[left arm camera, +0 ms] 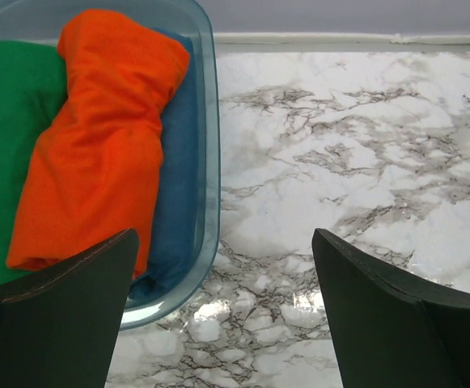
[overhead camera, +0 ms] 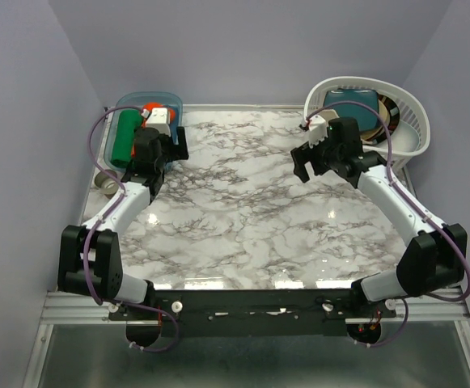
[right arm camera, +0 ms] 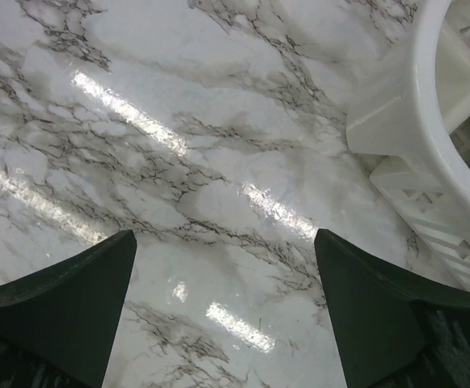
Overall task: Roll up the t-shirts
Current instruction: Reset both arms
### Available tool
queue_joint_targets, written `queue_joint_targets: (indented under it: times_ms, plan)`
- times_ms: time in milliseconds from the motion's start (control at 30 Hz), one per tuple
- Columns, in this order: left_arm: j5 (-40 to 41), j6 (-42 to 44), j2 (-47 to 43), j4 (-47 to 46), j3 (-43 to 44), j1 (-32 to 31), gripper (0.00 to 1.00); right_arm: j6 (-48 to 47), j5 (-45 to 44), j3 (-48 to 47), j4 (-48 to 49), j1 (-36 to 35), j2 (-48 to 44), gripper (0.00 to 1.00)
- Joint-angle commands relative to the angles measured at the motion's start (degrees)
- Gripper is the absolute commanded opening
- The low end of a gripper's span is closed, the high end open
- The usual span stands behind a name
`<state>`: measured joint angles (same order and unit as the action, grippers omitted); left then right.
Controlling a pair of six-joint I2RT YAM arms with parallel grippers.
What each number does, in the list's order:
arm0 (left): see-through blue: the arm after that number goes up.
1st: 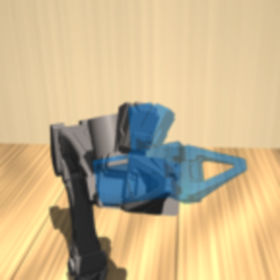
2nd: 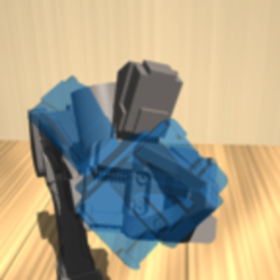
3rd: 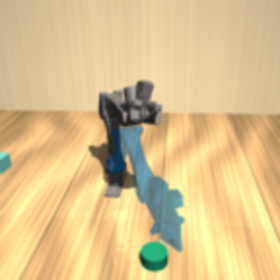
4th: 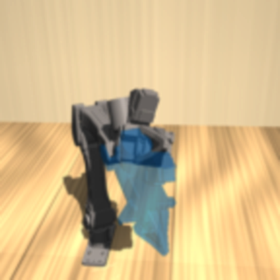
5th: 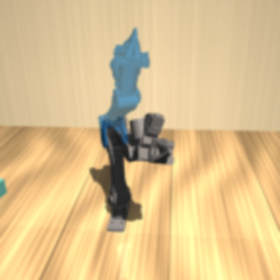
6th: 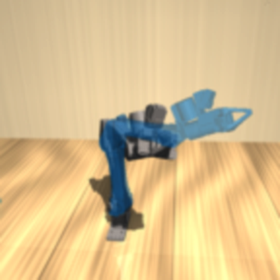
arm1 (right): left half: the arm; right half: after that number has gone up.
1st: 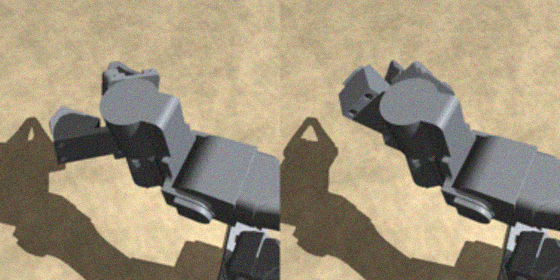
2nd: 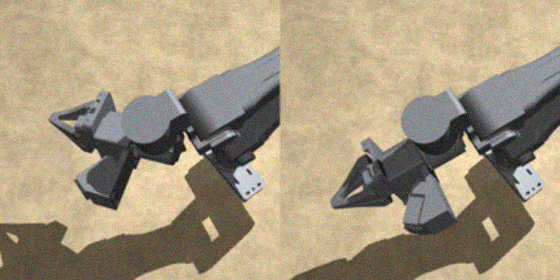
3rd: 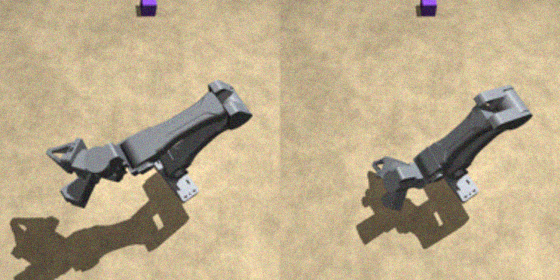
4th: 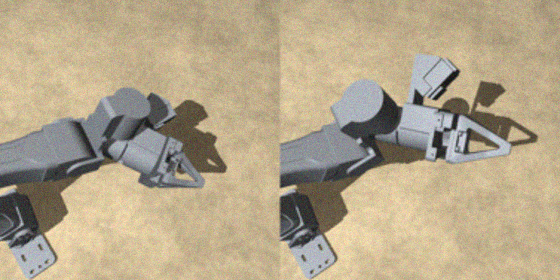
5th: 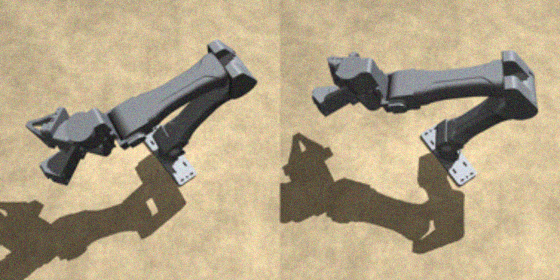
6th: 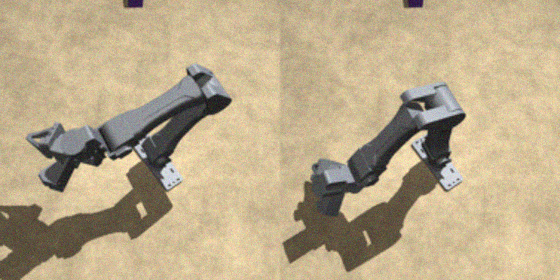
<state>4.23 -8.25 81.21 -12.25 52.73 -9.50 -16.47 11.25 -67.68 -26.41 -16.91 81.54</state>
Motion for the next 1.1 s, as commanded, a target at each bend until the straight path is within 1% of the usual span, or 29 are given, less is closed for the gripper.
queue_joint_targets:
  times_ms: [0,300,467,567,800,1067]
  plan:
    - [2.37,0.08,-0.79,-4.80,1.23,-1.14,0.99,1.88,0.62,-5.00,0.05,-0.15,2.39,1.00]
    - [-1.76,0.08,3.86,-4.36,6.06,-1.93,0.99,0.91,-1.31,-4.57,1.10,-0.23,2.14,1.00]
    - [-4.05,-0.71,7.47,-3.05,9.93,-2.10,0.99,3.54,-1.22,-2.64,1.37,-0.15,0.03,1.00]
    - [-4.23,-1.50,8.61,-2.87,10.90,-2.28,0.99,4.86,-2.72,-1.05,1.72,-0.14,-1.55,1.00]
    - [-4.14,-1.77,7.83,-2.52,10.20,-3.07,0.99,3.81,-4.13,1.58,2.51,-0.15,-4.19,1.00]
    - [-4.14,-1.68,6.51,-1.72,9.50,-3.25,0.99,3.03,-1.49,2.73,1.98,-0.23,-5.69,1.00]
